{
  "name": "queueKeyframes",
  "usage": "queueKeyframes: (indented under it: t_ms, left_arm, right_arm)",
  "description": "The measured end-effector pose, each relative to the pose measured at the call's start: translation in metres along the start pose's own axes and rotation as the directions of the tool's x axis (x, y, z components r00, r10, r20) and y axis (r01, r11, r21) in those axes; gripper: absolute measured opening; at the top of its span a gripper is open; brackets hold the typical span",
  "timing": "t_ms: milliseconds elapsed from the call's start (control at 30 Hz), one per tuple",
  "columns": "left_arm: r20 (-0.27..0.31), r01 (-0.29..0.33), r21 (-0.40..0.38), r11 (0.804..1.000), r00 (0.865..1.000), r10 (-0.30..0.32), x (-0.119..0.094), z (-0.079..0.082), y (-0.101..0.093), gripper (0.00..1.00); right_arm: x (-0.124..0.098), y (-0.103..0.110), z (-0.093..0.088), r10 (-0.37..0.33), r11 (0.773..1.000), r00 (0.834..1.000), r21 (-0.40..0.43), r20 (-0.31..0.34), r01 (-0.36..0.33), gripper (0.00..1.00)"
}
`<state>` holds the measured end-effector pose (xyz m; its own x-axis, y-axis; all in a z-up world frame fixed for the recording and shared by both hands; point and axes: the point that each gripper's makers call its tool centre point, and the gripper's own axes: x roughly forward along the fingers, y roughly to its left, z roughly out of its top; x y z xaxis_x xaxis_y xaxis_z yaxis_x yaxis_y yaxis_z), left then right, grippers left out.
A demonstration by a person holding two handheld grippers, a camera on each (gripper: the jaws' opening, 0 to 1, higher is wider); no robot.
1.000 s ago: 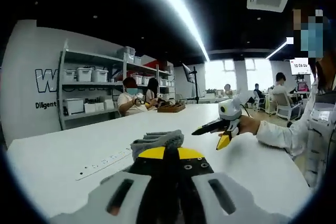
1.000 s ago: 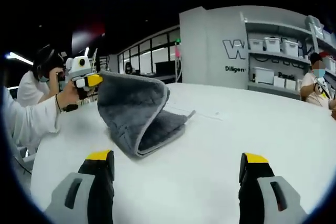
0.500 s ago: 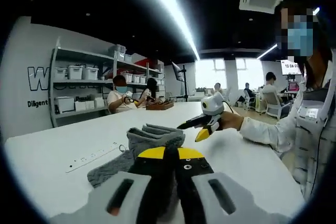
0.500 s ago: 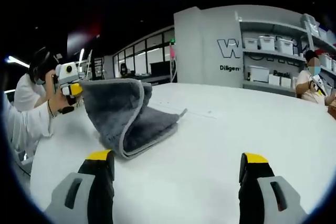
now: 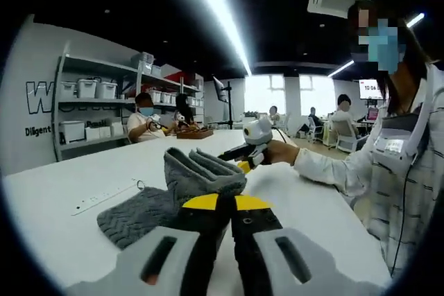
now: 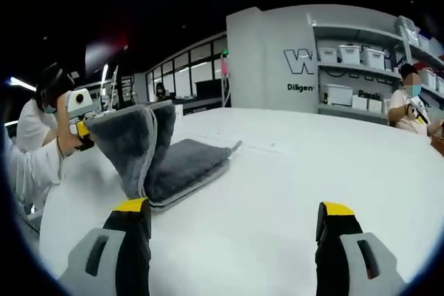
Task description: Open the folded towel by lifting each exposed corner and separating the folded layers until the towel lies flat within the target outline without major curled edges
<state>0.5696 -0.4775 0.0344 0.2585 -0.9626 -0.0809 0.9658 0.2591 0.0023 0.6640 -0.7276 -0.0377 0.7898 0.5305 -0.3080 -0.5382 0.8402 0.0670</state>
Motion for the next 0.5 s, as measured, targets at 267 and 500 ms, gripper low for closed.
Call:
queueKeyframes:
  t_ms: [267,500]
  left_arm:
    - [-0.039,0.076,-0.021,0.997,0.996,-0.077,-0.003,-0.013,-0.025,0.04]
    - [-0.087,0.121,-0.044,0.992,0.988,-0.125,-0.007,-0.033,-0.044,0.04]
  right_arm:
    - [0.001,-0.001,-0.003,-0.002,1.0,1.0,0.004,-0.009,0.002,1.0]
    - [0.001,0.0,-0.004,-0.003,1.0,1.0,0.004,-0.014,0.003,1.0]
